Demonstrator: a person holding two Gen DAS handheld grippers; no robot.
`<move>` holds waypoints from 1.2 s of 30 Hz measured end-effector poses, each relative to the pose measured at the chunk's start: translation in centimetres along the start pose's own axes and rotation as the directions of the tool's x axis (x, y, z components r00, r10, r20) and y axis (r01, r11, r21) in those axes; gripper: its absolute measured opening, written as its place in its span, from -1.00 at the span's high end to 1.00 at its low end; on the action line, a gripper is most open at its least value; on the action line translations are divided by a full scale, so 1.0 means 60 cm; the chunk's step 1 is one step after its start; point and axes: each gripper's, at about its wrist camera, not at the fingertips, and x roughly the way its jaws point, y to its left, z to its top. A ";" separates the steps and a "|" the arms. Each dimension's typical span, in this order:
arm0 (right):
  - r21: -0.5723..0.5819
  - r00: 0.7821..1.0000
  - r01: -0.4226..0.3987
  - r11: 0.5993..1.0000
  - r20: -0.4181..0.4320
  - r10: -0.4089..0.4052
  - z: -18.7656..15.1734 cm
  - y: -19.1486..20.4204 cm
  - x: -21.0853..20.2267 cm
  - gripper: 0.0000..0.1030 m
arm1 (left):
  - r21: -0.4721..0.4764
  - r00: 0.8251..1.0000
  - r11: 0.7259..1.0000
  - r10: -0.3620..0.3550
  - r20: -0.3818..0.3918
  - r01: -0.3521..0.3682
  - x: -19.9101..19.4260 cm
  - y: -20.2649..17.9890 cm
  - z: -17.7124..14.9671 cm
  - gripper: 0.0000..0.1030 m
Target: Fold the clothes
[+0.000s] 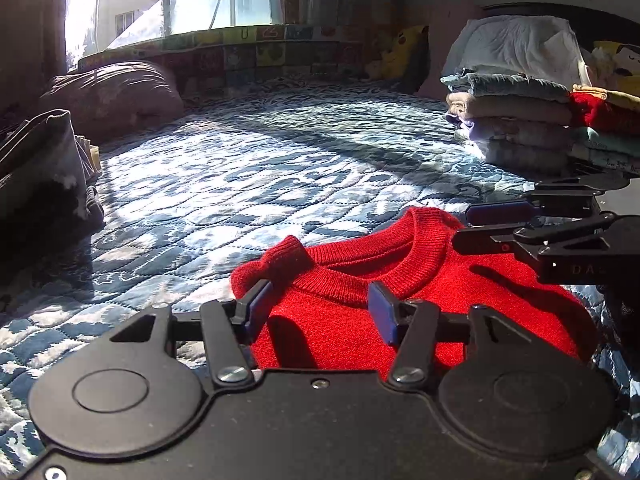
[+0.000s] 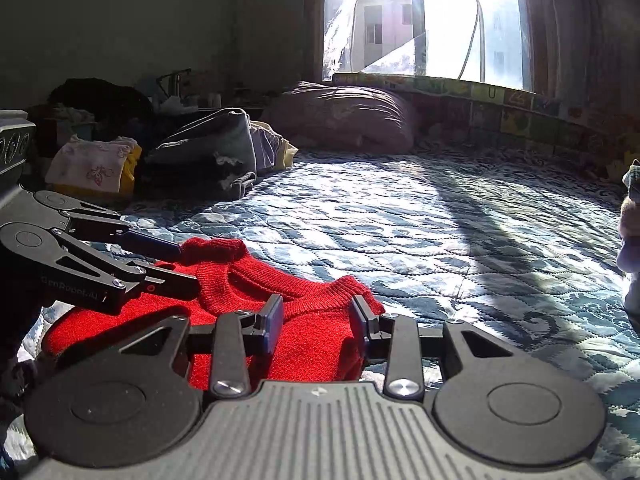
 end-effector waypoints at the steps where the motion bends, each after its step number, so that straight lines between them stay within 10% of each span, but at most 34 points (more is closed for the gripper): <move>1: -0.007 1.000 -0.002 1.000 0.011 0.002 0.001 0.006 -0.021 0.28 | 0.007 1.000 1.000 0.001 0.012 -0.001 -0.014 -0.004 0.001 -0.01; 11: -0.170 0.996 -0.012 0.985 -0.088 -0.003 -0.062 0.100 -0.079 0.33 | 0.056 0.998 0.997 -0.051 -0.028 0.052 -0.082 -0.069 -0.047 -0.01; 27: 0.060 0.996 -0.010 0.998 -0.088 0.015 -0.078 0.064 -0.080 0.29 | -0.094 0.997 0.995 -0.044 -0.062 0.038 -0.061 -0.049 -0.069 -0.11; 29: 0.197 0.998 0.000 0.980 -0.060 0.012 -0.076 0.040 -0.088 -0.02 | -0.163 1.000 0.986 -0.029 -0.001 0.029 -0.085 -0.030 -0.060 -0.20; 31: 0.331 0.999 0.007 0.944 -0.032 0.004 -0.074 0.015 -0.096 -0.40 | -0.276 1.000 0.961 -0.005 0.029 0.012 -0.098 -0.001 -0.057 -0.32; 36: 0.513 0.995 0.037 0.858 -0.102 0.018 -0.088 -0.024 -0.054 -0.40 | -0.616 0.998 0.787 -0.063 -0.017 0.039 -0.072 0.074 -0.079 -0.33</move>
